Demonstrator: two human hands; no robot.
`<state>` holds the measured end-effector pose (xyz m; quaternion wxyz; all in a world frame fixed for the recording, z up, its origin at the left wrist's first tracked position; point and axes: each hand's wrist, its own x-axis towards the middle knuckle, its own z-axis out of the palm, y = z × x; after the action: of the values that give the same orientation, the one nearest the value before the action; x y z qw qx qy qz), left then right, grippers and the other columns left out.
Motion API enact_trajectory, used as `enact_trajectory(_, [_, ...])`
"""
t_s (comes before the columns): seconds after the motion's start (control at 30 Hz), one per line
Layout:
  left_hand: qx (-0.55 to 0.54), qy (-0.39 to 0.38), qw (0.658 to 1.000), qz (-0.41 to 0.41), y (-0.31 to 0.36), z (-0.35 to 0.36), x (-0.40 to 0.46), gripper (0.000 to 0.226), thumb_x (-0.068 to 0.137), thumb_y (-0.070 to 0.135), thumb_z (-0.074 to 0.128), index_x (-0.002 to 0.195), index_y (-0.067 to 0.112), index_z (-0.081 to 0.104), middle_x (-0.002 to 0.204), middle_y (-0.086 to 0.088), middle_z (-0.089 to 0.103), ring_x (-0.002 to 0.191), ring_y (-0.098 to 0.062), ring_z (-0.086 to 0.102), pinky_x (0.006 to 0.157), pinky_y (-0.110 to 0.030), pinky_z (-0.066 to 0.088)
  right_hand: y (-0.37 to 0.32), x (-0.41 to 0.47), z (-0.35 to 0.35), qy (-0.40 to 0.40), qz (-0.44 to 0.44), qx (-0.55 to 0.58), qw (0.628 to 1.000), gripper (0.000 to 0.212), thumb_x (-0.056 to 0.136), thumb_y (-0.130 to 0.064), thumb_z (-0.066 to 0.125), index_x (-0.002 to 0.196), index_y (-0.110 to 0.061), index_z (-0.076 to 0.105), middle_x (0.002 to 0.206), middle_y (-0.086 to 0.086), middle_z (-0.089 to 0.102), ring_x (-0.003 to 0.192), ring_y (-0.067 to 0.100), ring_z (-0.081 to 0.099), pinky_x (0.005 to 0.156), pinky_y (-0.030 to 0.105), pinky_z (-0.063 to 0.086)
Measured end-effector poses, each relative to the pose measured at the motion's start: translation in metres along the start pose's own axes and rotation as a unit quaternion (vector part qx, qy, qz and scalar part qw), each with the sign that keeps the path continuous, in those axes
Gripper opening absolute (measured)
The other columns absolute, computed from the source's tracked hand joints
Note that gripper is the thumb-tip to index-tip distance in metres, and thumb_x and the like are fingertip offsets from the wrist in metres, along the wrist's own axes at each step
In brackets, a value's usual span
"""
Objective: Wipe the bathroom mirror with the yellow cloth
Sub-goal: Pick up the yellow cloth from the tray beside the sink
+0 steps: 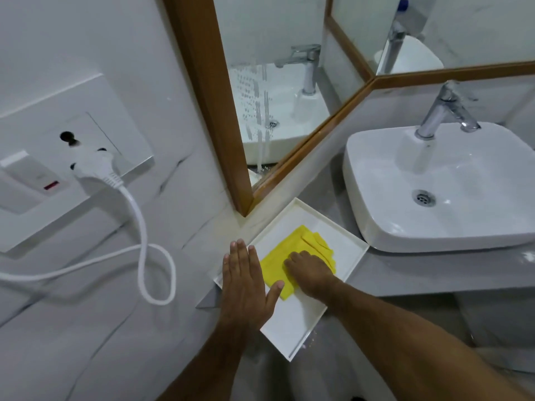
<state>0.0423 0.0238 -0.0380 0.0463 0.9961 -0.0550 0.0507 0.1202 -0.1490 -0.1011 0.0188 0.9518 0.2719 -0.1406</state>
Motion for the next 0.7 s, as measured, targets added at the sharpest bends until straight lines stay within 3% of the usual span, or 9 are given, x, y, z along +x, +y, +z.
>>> enact_trajectory(0.2, [0.015, 0.014, 1.0, 0.011, 0.014, 0.0, 0.015, 0.091, 0.093, 0.067, 0.026, 0.15, -0.005, 0.028, 0.16, -0.027, 0.019, 0.149, -0.044, 0.016, 0.12, -0.056, 0.02, 0.01, 0.015, -0.028, -0.014, 0.109, 0.16, 0.981, 0.027, 0.091, -0.021, 0.05, 0.112, -0.017, 0.067, 0.117, 0.007, 0.069, 0.112, 0.031, 0.063, 0.086, 0.035, 0.047])
enact_trajectory(0.3, [0.029, 0.034, 0.999, 0.018, 0.016, -0.013, 0.018, 0.092, 0.093, 0.07, 0.025, 0.15, -0.002, 0.031, 0.16, -0.026, 0.021, 0.148, -0.043, 0.017, 0.122, -0.05, 0.008, 0.028, 0.011, -0.051, -0.025, 0.166, 0.394, 0.904, 0.022, 0.08, -0.022, 0.052, 0.089, -0.01, 0.069, 0.094, 0.01, 0.07, 0.09, 0.027, 0.064, 0.078, 0.034, 0.047])
enact_trajectory(0.37, [0.042, 0.043, 0.998, 0.034, 0.013, -0.028, 0.023, 0.093, 0.093, 0.07, 0.025, 0.149, -0.003, 0.03, 0.16, -0.027, 0.021, 0.148, -0.044, 0.018, 0.12, -0.052, 0.011, 0.038, -0.001, -0.064, 0.017, 0.231, 0.588, 0.775, 0.016, 0.068, -0.019, 0.05, 0.072, -0.006, 0.059, 0.074, 0.013, 0.057, 0.068, 0.022, 0.054, 0.064, 0.033, 0.042])
enact_trajectory(0.43, [0.064, 0.065, 0.994, 0.053, 0.011, -0.052, 0.034, 0.092, 0.094, 0.068, 0.026, 0.149, -0.005, 0.029, 0.16, -0.029, 0.018, 0.148, -0.046, 0.016, 0.118, -0.054, 0.015, 0.048, -0.012, -0.081, -0.012, 0.298, 0.765, 0.571, 0.014, 0.073, -0.01, 0.048, 0.064, -0.004, 0.057, 0.064, 0.015, 0.056, 0.057, 0.023, 0.052, 0.06, 0.029, 0.046])
enact_trajectory(0.47, [0.069, 0.077, 0.993, 0.063, 0.01, -0.062, 0.038, 0.091, 0.095, 0.067, 0.028, 0.149, -0.006, 0.028, 0.16, -0.03, 0.016, 0.148, -0.046, 0.015, 0.118, -0.055, 0.016, 0.052, -0.014, -0.08, -0.038, 0.306, 0.817, 0.488, 0.024, 0.08, -0.008, 0.046, 0.068, -0.001, 0.066, 0.071, 0.02, 0.066, 0.064, 0.029, 0.061, 0.065, 0.033, 0.053])
enact_trajectory(0.5, [0.074, 0.093, 0.99, 0.071, 0.011, -0.08, 0.046, 0.09, 0.096, 0.065, 0.03, 0.149, -0.007, 0.027, 0.16, -0.031, 0.015, 0.149, -0.046, 0.013, 0.119, -0.056, 0.016, 0.057, -0.017, -0.09, -0.052, 0.293, 0.841, 0.453, 0.03, 0.084, -0.009, 0.046, 0.08, 0.001, 0.073, 0.086, 0.026, 0.073, 0.08, 0.037, 0.068, 0.076, 0.041, 0.057])
enact_trajectory(0.57, [0.091, 0.126, 0.984, 0.086, 0.014, -0.115, 0.063, 0.089, 0.095, 0.063, 0.035, 0.149, -0.007, 0.025, 0.16, -0.031, 0.014, 0.149, -0.046, 0.012, 0.119, -0.058, 0.015, 0.069, -0.021, -0.114, -0.027, 0.258, 0.848, 0.462, 0.029, 0.089, -0.007, 0.052, 0.107, 0.006, 0.071, 0.107, 0.031, 0.072, 0.1, 0.044, 0.069, 0.091, 0.055, 0.056])
enact_trajectory(0.6, [0.102, 0.136, 0.981, 0.096, 0.018, -0.135, 0.073, 0.089, 0.095, 0.063, 0.036, 0.149, -0.007, 0.026, 0.159, -0.032, 0.014, 0.149, -0.047, 0.012, 0.119, -0.059, 0.015, 0.076, -0.021, -0.128, 0.011, 0.245, 0.843, 0.478, 0.029, 0.089, -0.002, 0.055, 0.114, 0.01, 0.066, 0.105, 0.031, 0.072, 0.096, 0.044, 0.071, 0.09, 0.057, 0.056])
enact_trajectory(0.7, [0.146, 0.182, 0.965, 0.123, 0.032, -0.202, 0.105, 0.09, 0.094, 0.065, 0.035, 0.146, -0.008, 0.031, 0.158, -0.033, 0.016, 0.149, -0.047, 0.013, 0.118, -0.059, 0.016, 0.095, -0.022, -0.189, 0.1, 0.17, 0.852, 0.486, 0.021, 0.089, 0.008, 0.056, 0.108, 0.014, 0.062, 0.077, 0.027, 0.073, 0.063, 0.039, 0.072, 0.057, 0.048, 0.061])
